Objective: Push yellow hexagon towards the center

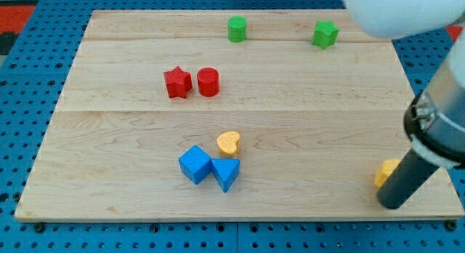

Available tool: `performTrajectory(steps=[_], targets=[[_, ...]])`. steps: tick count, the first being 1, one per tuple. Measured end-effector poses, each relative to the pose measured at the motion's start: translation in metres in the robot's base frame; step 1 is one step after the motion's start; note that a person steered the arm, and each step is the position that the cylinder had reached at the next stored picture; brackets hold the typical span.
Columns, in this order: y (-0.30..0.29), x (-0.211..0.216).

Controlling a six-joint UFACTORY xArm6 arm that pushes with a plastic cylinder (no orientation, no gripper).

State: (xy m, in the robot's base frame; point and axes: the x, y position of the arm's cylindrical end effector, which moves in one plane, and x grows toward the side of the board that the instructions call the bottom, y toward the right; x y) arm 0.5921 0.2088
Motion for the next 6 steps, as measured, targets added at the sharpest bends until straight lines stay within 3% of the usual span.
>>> performTrajectory(steps=[2,3,4,6], targets=[[0.004,-0.03],[0.078,-0.025],[0.093,-0.049],[-0.091,-0.052]])
